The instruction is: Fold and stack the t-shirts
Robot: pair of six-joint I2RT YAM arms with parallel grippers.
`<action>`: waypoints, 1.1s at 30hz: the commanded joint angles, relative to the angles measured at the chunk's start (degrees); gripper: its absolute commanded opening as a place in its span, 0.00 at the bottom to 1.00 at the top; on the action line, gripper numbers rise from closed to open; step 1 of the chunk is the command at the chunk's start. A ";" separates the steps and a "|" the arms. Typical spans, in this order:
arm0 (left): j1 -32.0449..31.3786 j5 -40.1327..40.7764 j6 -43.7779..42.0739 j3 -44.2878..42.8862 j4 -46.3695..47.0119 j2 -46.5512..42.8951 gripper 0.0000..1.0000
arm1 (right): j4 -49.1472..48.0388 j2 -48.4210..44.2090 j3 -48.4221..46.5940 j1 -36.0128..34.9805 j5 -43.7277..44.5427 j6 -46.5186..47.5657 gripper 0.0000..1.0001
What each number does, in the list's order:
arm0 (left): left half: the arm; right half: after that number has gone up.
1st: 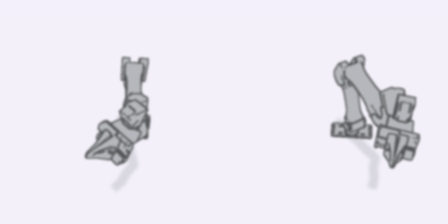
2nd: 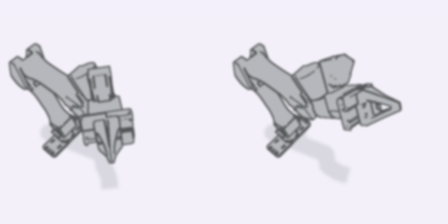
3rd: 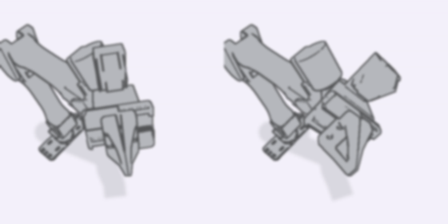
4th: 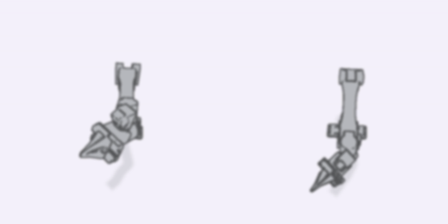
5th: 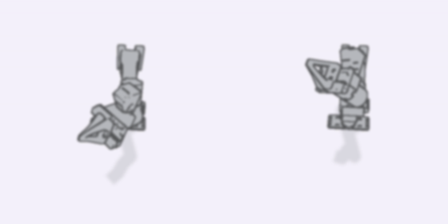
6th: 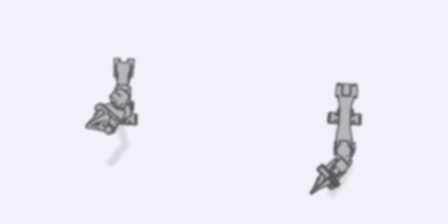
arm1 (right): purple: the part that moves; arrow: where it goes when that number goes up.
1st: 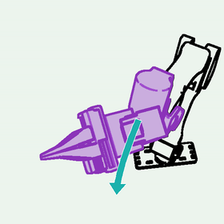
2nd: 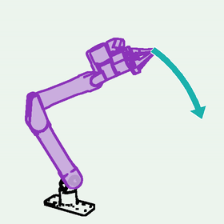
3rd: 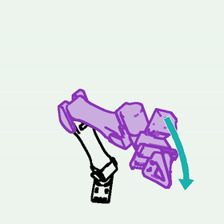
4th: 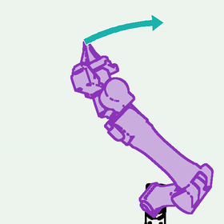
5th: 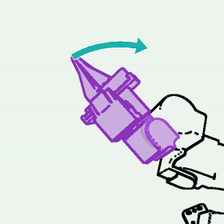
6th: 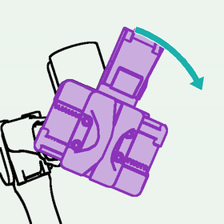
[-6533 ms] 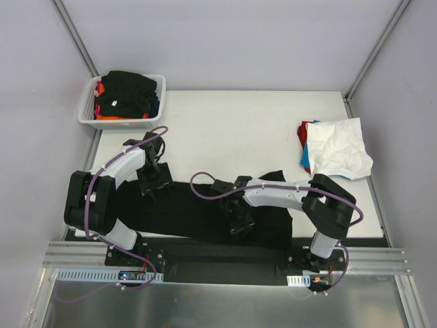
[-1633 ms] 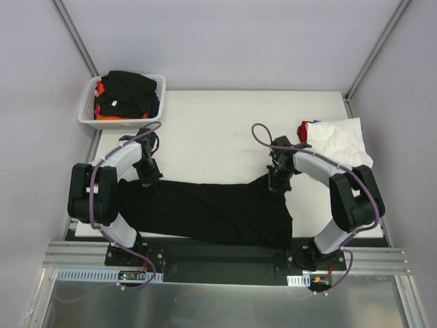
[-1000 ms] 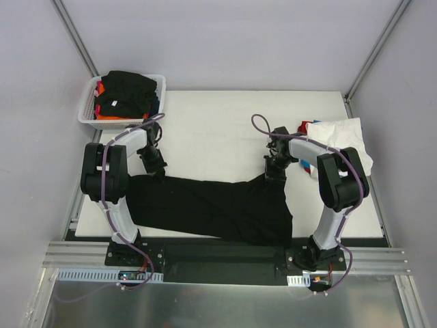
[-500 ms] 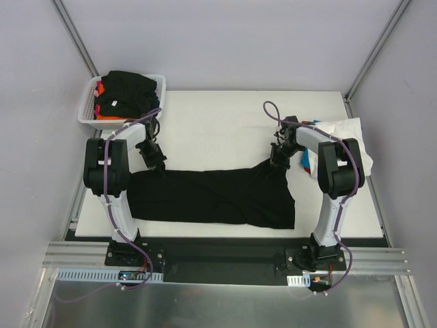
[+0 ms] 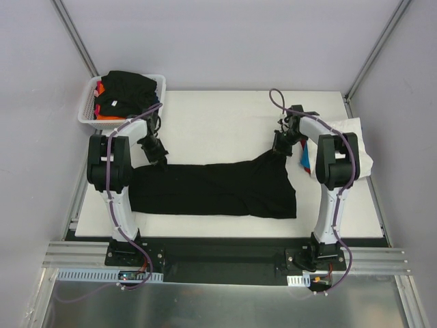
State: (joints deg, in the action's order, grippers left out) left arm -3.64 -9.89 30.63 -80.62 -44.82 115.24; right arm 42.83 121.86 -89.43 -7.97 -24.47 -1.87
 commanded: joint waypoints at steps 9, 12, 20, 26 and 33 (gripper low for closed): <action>-0.23 5.84 -0.74 9.88 1.22 -12.40 0.00 | 0.59 -3.64 -5.94 -0.82 -5.24 -0.94 0.01; -0.23 5.41 -0.49 4.19 0.17 -14.51 0.01 | 0.59 -9.96 -4.79 -1.52 -6.29 -2.17 0.01; -3.38 -0.21 1.54 -5.87 -3.08 -17.06 0.07 | 2.44 -24.73 8.02 -6.62 -7.18 -4.54 0.01; -12.34 -5.13 -3.12 0.54 -3.08 -19.00 0.00 | -3.45 -36.77 28.68 -9.96 -6.56 -10.78 0.01; -15.61 -6.99 -6.10 13.19 -2.99 -23.74 0.00 | -5.74 -42.85 36.34 -14.09 -5.24 -14.57 0.01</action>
State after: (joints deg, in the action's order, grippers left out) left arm -19.07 -15.22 28.01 -71.50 -45.93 95.77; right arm 40.27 83.26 -53.54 -19.84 -30.24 -13.23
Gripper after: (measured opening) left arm 0.003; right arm 0.013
